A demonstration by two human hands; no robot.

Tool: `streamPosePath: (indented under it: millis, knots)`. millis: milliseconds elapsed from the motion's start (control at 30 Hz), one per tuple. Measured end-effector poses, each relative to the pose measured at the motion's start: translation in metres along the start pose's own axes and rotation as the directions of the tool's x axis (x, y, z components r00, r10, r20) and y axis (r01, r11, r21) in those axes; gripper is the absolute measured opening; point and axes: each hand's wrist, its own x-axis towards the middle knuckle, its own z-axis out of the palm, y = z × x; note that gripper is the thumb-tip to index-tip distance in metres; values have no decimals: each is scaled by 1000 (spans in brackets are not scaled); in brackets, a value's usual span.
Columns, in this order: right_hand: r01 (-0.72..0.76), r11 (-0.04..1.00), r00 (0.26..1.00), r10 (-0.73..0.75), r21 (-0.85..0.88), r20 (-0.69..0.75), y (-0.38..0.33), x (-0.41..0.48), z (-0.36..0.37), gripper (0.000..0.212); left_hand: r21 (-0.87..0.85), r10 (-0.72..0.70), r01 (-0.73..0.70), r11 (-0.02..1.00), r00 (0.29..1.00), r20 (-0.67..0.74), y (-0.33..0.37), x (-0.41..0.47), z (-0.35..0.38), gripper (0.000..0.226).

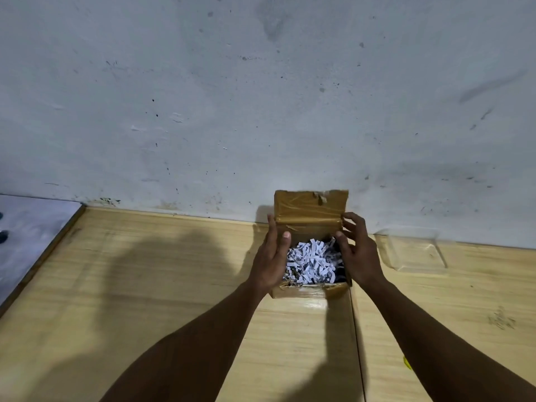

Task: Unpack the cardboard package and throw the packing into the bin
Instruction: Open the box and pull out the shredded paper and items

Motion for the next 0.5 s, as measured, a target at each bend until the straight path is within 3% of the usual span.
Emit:
streamPosePath:
  millis: [133, 500]
  knots:
    - [-18, 996, 988, 30, -86, 150, 4, -11, 8, 75, 17, 61, -62, 998, 998, 21, -8, 2, 4, 59]
    - [-39, 999, 997, 42, -36, 72, 0, 11, 34, 75, 26, 62, -61, 998, 997, -37, -6, 38, -7, 58]
